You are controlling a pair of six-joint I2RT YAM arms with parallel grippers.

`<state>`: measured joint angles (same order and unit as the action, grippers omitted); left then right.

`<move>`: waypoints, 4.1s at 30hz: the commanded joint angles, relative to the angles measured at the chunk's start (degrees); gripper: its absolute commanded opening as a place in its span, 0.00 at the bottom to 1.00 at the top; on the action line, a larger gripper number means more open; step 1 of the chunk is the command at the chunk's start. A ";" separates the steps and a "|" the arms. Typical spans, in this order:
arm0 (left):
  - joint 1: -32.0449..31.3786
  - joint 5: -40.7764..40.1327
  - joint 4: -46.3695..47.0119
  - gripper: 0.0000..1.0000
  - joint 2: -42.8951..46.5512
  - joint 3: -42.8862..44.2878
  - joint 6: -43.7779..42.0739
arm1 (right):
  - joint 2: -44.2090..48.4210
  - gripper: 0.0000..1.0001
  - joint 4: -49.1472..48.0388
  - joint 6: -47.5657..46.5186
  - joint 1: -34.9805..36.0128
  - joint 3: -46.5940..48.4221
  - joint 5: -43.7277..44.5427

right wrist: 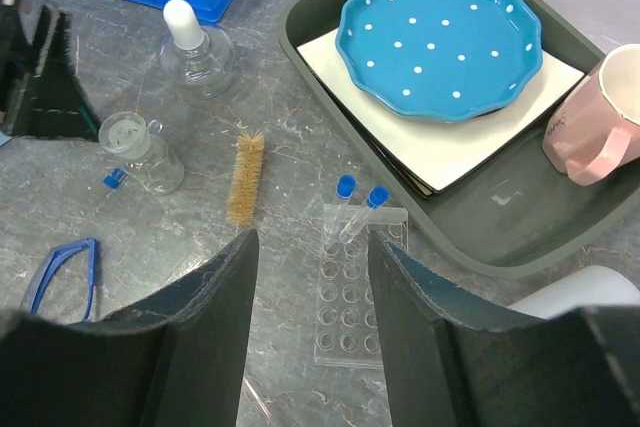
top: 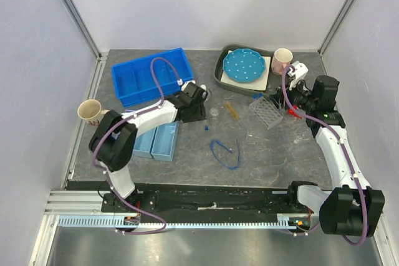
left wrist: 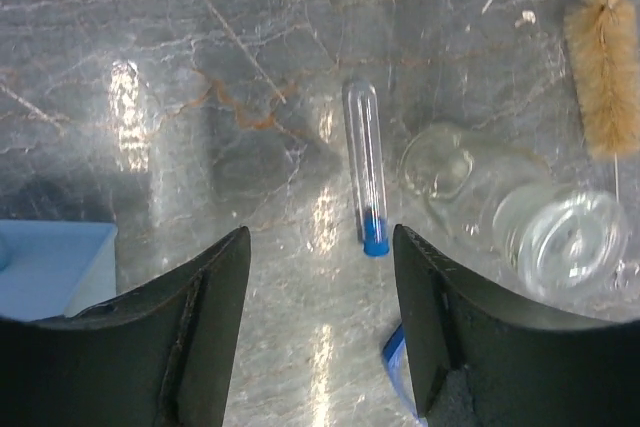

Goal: Organize the chemistry lab equipment

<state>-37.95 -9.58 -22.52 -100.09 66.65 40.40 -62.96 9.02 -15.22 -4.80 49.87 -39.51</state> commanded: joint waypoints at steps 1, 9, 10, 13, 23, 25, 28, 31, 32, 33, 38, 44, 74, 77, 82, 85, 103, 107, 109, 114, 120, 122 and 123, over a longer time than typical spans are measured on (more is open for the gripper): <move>0.07 -6.57 -5.33 0.63 -5.19 7.25 3.10 | 0.38 0.56 -1.46 -0.95 -0.30 -0.30 -2.77; 0.07 -8.17 -9.55 0.61 -13.63 17.63 1.87 | 0.47 0.56 -1.19 -1.48 -0.39 -0.30 -3.47; 0.07 -8.00 -9.90 0.59 -14.85 18.24 1.79 | 0.47 0.56 -1.19 -1.48 -0.39 -0.30 -3.65; -0.01 -7.82 -10.26 0.54 -16.70 19.92 2.14 | 0.47 0.56 -1.11 -1.39 -0.39 -0.30 -4.00; -1.33 -11.07 -12.98 0.50 -21.28 22.90 3.02 | 0.47 0.56 -1.11 -1.30 -0.30 -0.38 -4.44; -1.86 -12.38 -14.39 0.48 -22.07 23.43 2.67 | 0.29 0.56 -1.11 -1.30 -0.39 -0.39 -4.53; -2.12 -13.88 -15.71 0.46 -22.34 22.65 2.93 | 0.29 0.56 -1.11 -1.30 -0.30 -0.39 -4.70; -2.21 -14.85 -15.62 0.44 -21.29 20.28 4.06 | 0.29 0.56 -1.19 -1.30 -0.30 -0.47 -4.79; -2.21 -15.02 -15.62 0.43 -21.11 19.66 4.51 | 0.21 0.56 -1.19 -1.39 -0.30 -0.47 -4.88; -2.12 -15.20 -15.62 0.43 -20.76 19.13 4.94 | 0.21 0.56 -1.11 -1.47 -0.30 -0.47 -4.88; -2.12 -14.94 -15.19 0.35 -19.70 16.49 8.64 | -0.06 0.56 -1.19 -1.48 -0.30 -0.56 -4.88; -1.86 -14.59 -14.48 0.26 -18.39 13.60 12.42 | -0.06 0.56 -1.11 -1.48 -0.30 -0.65 -4.88; -0.89 -0.37 13.54 0.10 20.79 -13.82 6.88 | -4.63 0.56 -15.68 15.04 3.38 -5.83 -23.24; -1.07 4.03 21.80 0.10 23.62 -16.55 7.84 | -5.94 0.59 -21.48 21.36 7.93 -7.76 -23.34; -2.30 6.68 32.88 0.10 25.21 -16.91 9.34 | -10.68 0.64 -33.43 35.50 13.93 -10.83 -22.99; -3.79 6.86 37.18 0.11 23.38 -15.07 9.61 | -12.97 0.67 -45.20 47.69 16.13 -13.38 -21.50; -10.30 0.44 41.33 0.11 14.40 -5.92 6.88 | -18.51 0.61 -47.51 58.29 20.79 -12.69 -17.89; -10.56 -0.61 41.42 0.12 14.75 -6.18 6.10 | -18.34 0.38 -43.83 55.31 20.71 -11.46 -17.62; -10.56 -0.96 41.33 0.13 15.36 -6.53 5.65 | -18.17 0.24 -42.77 53.90 20.71 -11.02 -17.71; -10.39 0.52 41.85 0.45 17.38 -8.90 1.71 | -17.64 0.09 -33.58 45.22 20.71 -8.65 -18.06; -6.09 18.00 40.99 0.87 22.83 -12.86 -4.28 | -16.32 0.08 -1.12 6.85 20.53 0.30 -17.02; -3.20 24.48 38.36 0.89 24.06 -13.13 -4.80 | -15.97 0.08 5.02 -0.13 20.71 3.21 -15.70; -2.22 26.79 35.91 0.89 24.68 -13.13 -4.55 | -15.71 0.08 7.48 -4.07 20.71 3.39 -14.91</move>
<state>-44.42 3.99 16.03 -79.46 53.98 40.10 -80.95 -2.83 6.15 15.64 48.23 -56.29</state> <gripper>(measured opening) 0.884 0.204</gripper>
